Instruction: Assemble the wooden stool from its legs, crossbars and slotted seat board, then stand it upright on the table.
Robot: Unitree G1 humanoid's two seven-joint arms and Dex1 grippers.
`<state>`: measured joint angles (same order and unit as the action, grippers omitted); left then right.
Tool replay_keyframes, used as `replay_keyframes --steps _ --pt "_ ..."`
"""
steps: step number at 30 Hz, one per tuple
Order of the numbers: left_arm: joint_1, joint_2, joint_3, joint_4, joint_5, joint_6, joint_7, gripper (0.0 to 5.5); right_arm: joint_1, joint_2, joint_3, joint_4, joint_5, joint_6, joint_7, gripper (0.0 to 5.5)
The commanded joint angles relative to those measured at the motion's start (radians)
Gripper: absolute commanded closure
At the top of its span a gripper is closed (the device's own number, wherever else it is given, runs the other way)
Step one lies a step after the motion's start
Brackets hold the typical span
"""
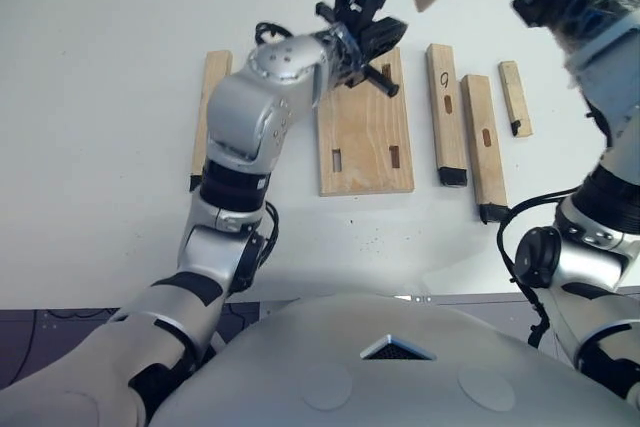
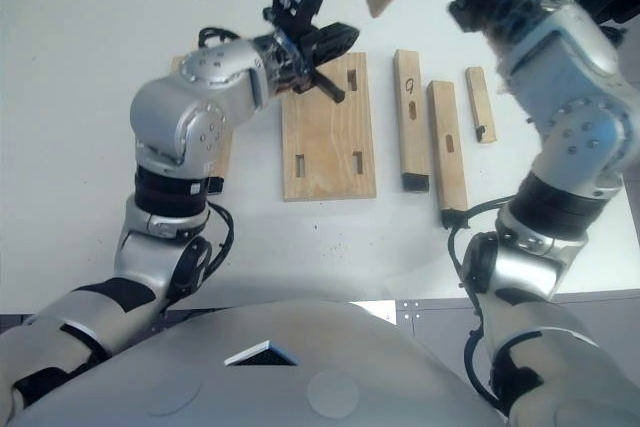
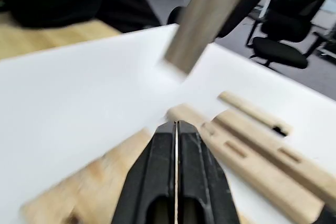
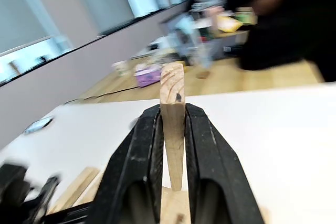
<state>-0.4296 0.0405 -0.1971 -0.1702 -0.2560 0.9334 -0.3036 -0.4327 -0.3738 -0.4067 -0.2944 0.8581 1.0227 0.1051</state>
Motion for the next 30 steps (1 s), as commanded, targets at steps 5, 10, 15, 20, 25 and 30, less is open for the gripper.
replay_keyframes --steps 5,10,15,20,25,30 --pt "0.149 0.036 0.177 -0.091 0.029 -0.066 0.127 5.50 0.138 -0.178 -0.156 -0.057 0.086 0.199 -0.009 5.11" --pt "0.177 0.036 0.188 -0.091 0.050 -0.098 0.171 5.50 0.146 -0.369 -0.095 0.013 0.058 0.215 0.165 5.11" --pt "0.212 0.004 0.177 -0.105 0.062 -0.124 0.214 5.50 0.234 -0.454 -0.097 0.054 0.041 0.244 0.268 5.11" --pt "0.242 -0.004 0.184 -0.111 0.062 -0.138 0.228 5.50 0.284 -0.474 -0.127 0.059 0.072 0.304 0.334 5.11" --pt "0.231 -0.007 0.180 -0.105 0.063 -0.140 0.233 5.50 0.362 -0.471 -0.113 0.037 0.026 0.264 0.382 5.11" --pt "0.245 -0.009 0.162 -0.105 0.067 -0.142 0.233 5.50 0.373 -0.459 -0.122 0.088 0.009 0.228 0.395 5.11"
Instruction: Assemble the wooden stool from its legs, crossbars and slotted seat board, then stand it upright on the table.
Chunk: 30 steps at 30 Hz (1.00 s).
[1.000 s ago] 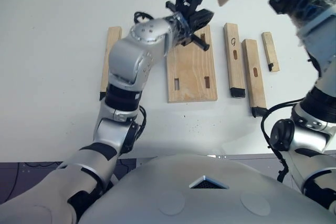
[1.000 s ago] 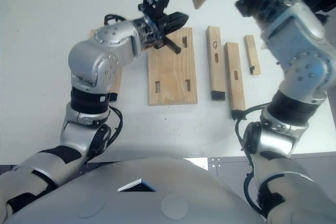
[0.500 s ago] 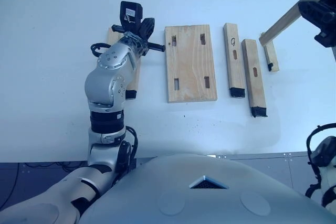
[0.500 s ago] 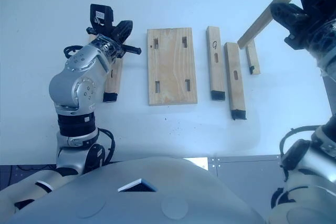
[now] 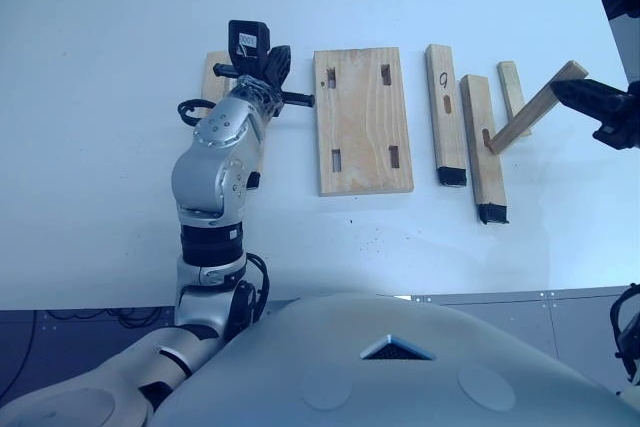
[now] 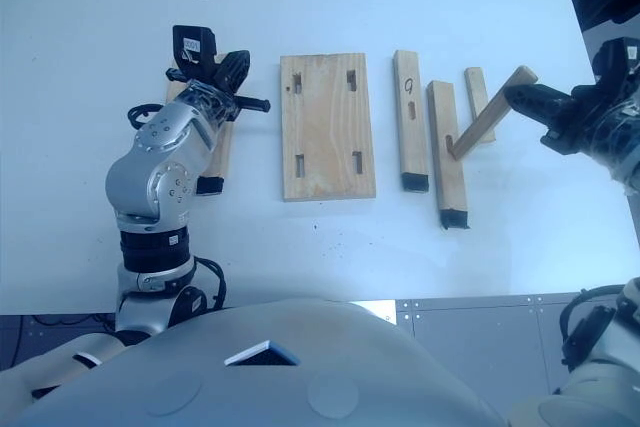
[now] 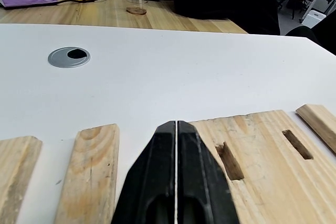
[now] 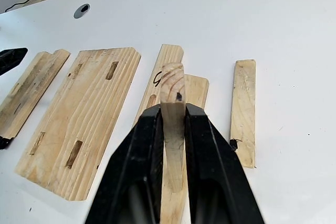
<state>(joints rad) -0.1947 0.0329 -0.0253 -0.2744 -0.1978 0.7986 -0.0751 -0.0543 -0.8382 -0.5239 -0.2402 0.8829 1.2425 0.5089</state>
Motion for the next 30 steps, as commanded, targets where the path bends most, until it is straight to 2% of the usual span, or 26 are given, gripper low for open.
replay_keyframes --steps 1,5,8,11,21,30 --pt "0.013 -0.001 -0.011 -0.002 0.009 -0.007 0.005 5.50 -0.028 0.004 -0.009 0.056 -0.010 0.017 -0.011 5.11" --pt "0.017 -0.002 -0.019 0.001 0.014 -0.008 0.008 5.50 -0.134 0.009 -0.043 0.167 0.009 0.077 -0.048 5.11" --pt "0.016 -0.002 -0.023 0.007 0.016 -0.012 0.009 5.50 -0.161 0.087 -0.049 0.176 0.011 0.090 -0.109 5.11" --pt "0.015 0.000 -0.026 0.015 0.019 -0.015 0.009 5.50 -0.167 0.113 -0.055 0.178 0.015 0.102 -0.126 5.11" --pt "0.016 0.008 -0.024 0.006 0.025 -0.017 -0.001 5.50 -0.020 0.123 -0.008 0.133 -0.060 -0.038 -0.080 5.11" --pt "0.018 0.010 -0.018 -0.005 0.027 -0.021 0.004 5.50 0.016 0.169 -0.012 0.029 -0.070 -0.043 -0.180 5.11"
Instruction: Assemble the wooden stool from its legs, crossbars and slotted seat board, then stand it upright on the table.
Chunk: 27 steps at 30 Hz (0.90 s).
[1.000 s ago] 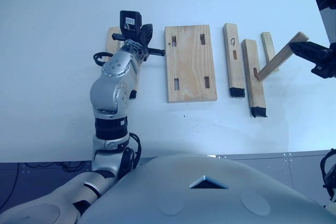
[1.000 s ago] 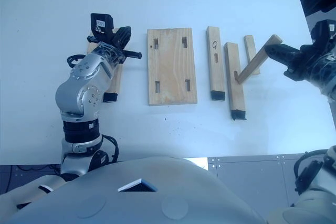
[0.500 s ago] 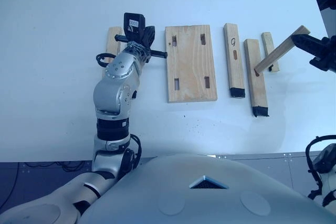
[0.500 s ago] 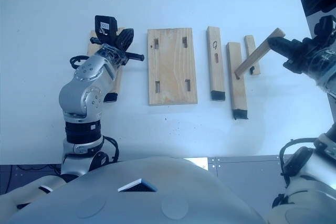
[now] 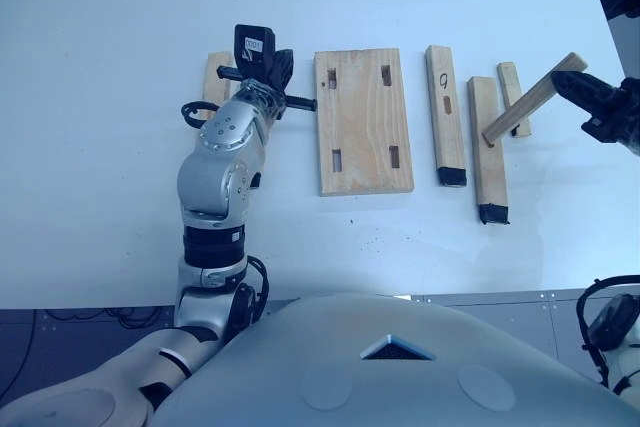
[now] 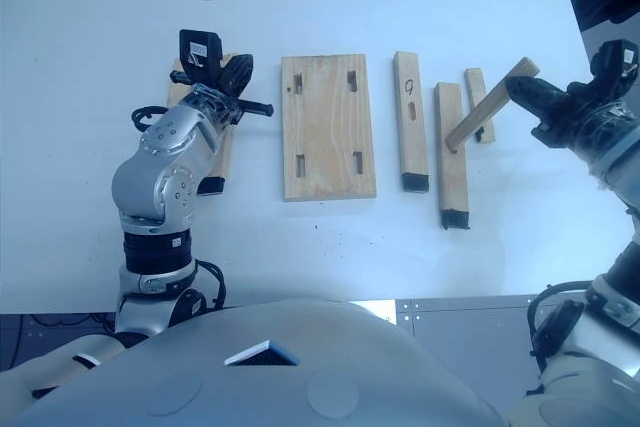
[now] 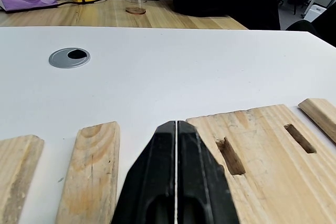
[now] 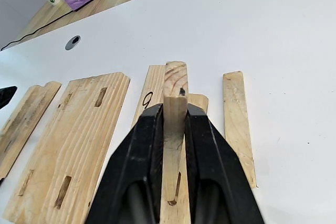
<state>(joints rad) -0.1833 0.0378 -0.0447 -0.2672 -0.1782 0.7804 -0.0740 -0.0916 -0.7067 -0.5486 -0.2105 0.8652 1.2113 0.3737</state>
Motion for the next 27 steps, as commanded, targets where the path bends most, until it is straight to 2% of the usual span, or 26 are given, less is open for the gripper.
replay_keyframes --steps 1,10,19,27 --pt "0.008 0.007 0.003 -0.014 0.007 -0.003 0.003 5.50 0.068 0.045 0.015 -0.005 -0.058 -0.031 -0.045 5.11" --pt "0.006 0.007 0.007 -0.007 0.007 -0.011 0.003 5.50 0.036 0.055 0.053 -0.009 -0.044 -0.101 -0.035 5.11" --pt "-0.016 0.001 -0.013 0.012 0.009 -0.015 -0.007 5.50 -0.107 0.066 0.235 0.165 -0.186 -0.338 0.069 5.11" --pt "-0.017 -0.001 -0.015 0.018 0.009 -0.020 -0.004 5.50 -0.163 0.081 0.221 0.187 -0.190 -0.344 0.079 5.11"
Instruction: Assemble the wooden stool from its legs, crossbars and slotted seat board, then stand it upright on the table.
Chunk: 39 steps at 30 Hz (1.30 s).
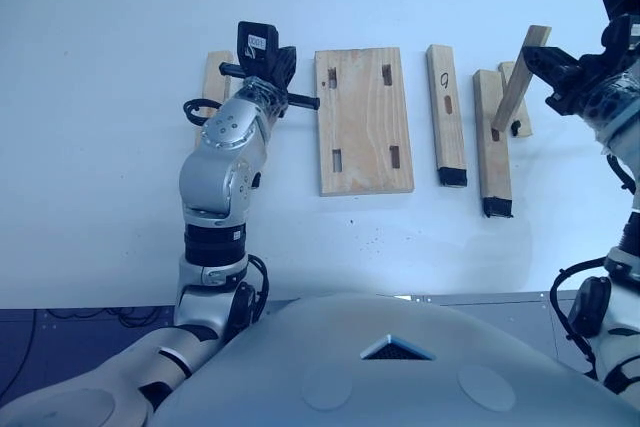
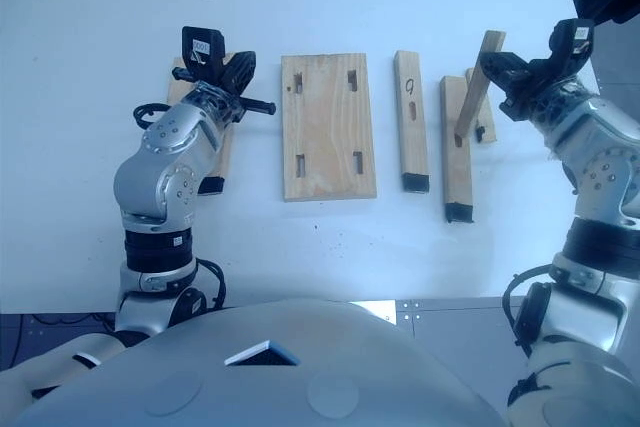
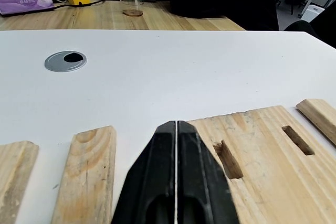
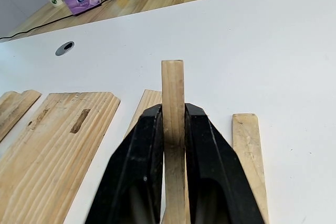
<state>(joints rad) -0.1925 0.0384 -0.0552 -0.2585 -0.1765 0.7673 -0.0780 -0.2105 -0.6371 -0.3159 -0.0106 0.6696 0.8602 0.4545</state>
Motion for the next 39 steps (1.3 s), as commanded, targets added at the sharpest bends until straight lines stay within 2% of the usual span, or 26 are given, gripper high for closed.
replay_keyframes --steps 1,8,13,17,28,34,39 --pt "-0.012 -0.003 -0.006 0.011 0.008 -0.007 0.001 5.50 -0.044 0.011 -0.011 -0.021 0.006 0.009 -0.001 5.11" --pt "-0.010 0.003 -0.003 0.010 0.008 -0.011 -0.002 5.50 -0.008 0.013 -0.018 -0.074 0.007 0.029 -0.009 5.11" --pt "-0.008 0.002 -0.006 0.007 0.007 -0.006 -0.001 5.50 -0.003 -0.028 -0.040 -0.076 0.027 0.089 0.019 5.11" --pt "-0.009 -0.006 -0.012 0.013 0.009 -0.009 0.005 5.50 0.025 -0.048 0.000 -0.063 -0.023 0.067 0.062 5.11" --pt "-0.008 -0.002 -0.020 0.020 0.005 -0.010 -0.005 5.50 0.009 0.078 0.064 0.002 -0.132 -0.068 0.001 5.11" --pt "-0.003 -0.002 -0.022 0.021 0.004 -0.007 -0.005 5.50 0.003 0.091 0.064 0.019 -0.151 -0.079 -0.007 5.11" --pt "-0.005 -0.001 -0.030 0.027 0.008 -0.008 -0.007 5.50 0.016 0.120 0.086 0.042 -0.210 -0.170 -0.026 5.11"
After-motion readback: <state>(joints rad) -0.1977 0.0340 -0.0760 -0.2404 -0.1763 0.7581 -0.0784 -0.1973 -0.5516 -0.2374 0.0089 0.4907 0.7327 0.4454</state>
